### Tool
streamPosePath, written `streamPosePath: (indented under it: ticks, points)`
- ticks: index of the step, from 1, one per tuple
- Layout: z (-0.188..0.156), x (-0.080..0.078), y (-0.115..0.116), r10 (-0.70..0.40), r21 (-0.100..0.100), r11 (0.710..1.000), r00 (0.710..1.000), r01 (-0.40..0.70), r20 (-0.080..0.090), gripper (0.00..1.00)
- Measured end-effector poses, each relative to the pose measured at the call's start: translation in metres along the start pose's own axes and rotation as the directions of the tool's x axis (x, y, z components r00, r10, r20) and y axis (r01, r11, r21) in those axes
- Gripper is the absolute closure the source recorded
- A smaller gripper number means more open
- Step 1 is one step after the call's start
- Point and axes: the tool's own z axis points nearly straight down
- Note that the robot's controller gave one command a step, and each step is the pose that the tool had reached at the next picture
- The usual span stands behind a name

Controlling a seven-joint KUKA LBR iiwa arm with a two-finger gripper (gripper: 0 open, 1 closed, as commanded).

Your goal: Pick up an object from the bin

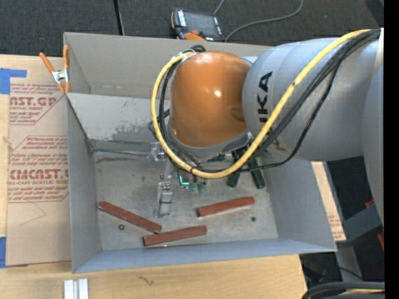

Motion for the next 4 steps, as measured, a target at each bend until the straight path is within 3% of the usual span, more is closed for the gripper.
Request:
streamPosePath:
  ticks: [1, 2, 3, 4]
  points:
    - [0.143, 0.01, 0.036, -0.007, 0.001, 1.0, 1.0, 0.007, -0.001, 0.0]
    - [0.138, 0.007, 0.036, -0.004, -0.001, 1.0, 1.0, 0.004, 0.006, 1.0]
    - [0.007, -0.012, 0.011, 0.012, -0.004, 1.0, 1.0, -0.012, 0.017, 1.0]
    - [0.012, -0.01, 0.012, 0.011, -0.002, 1.0, 1.0, -0.011, 0.008, 0.0]
